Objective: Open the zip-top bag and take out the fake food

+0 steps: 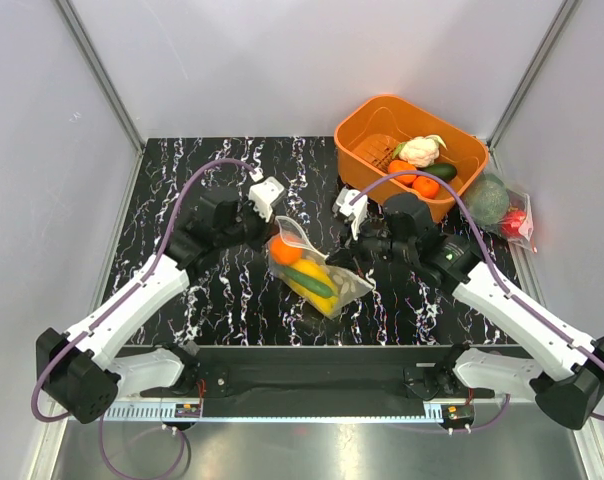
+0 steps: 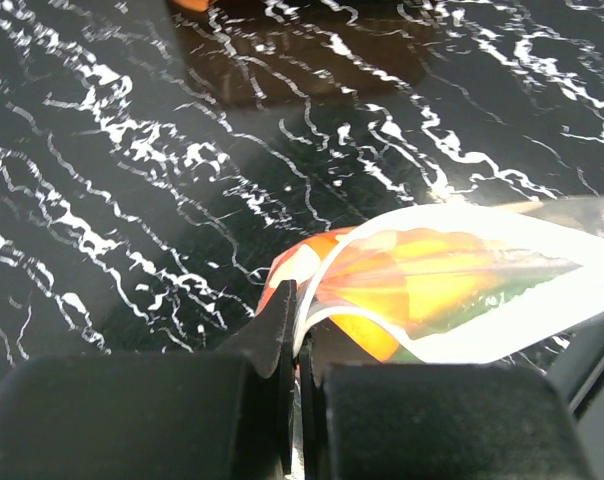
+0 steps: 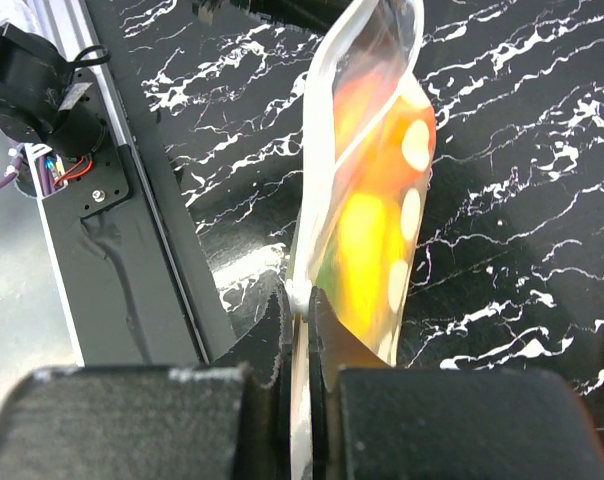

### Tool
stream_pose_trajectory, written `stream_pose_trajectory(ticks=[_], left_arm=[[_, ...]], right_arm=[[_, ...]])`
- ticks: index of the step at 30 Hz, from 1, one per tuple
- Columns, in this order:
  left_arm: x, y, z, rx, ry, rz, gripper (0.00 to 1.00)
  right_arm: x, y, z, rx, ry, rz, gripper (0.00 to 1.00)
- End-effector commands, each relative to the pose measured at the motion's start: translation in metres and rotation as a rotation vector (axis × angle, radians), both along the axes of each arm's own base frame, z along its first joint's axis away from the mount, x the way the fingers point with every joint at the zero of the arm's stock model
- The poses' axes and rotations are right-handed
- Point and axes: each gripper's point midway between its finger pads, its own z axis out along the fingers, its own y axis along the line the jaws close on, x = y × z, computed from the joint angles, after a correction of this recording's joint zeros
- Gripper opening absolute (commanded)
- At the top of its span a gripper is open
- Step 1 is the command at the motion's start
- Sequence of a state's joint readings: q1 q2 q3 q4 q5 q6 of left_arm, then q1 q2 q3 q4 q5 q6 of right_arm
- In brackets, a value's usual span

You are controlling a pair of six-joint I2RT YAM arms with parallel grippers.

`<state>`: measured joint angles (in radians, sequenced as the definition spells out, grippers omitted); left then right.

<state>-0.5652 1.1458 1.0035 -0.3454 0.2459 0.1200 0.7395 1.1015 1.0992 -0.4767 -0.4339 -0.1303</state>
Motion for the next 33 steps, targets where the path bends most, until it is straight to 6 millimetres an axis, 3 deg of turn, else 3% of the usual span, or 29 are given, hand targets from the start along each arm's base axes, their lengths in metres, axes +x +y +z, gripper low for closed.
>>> stream_pose_trajectory(ticks=[1,22,26,27,30,31,33], left_arm=[[0.029,0.023,0.006,0.021,-0.060,0.151,0.00],[0.057,0.065,-0.002,0.033,-0.004,0.366,0.00],[0.054,0.061,0.001,0.027,-0.022,0.324,0.00],[0.050,0.054,0.004,0.015,-0.027,0.277,0.00],[0.038,0.039,0.008,0.003,-0.048,0.165,0.00],[0.033,0.033,0.009,0.007,-0.051,0.135,0.00],[0.025,0.025,0.009,0.013,-0.061,0.080,0.00]], right_arm=[[-0.012,-0.007,0.006,0.012,0.014,0.002,0.00],[-0.021,-0.039,0.000,-0.036,0.077,-0.147,0.00],[-0.024,-0.043,0.003,-0.031,0.092,-0.163,0.01],[-0.025,-0.043,0.004,-0.029,0.092,-0.164,0.05],[-0.017,-0.041,0.016,-0.010,0.058,-0.187,0.30],[-0.013,-0.040,0.026,0.007,0.037,-0.196,0.44],[-0.002,-0.036,0.039,0.021,0.005,-0.212,0.54]])
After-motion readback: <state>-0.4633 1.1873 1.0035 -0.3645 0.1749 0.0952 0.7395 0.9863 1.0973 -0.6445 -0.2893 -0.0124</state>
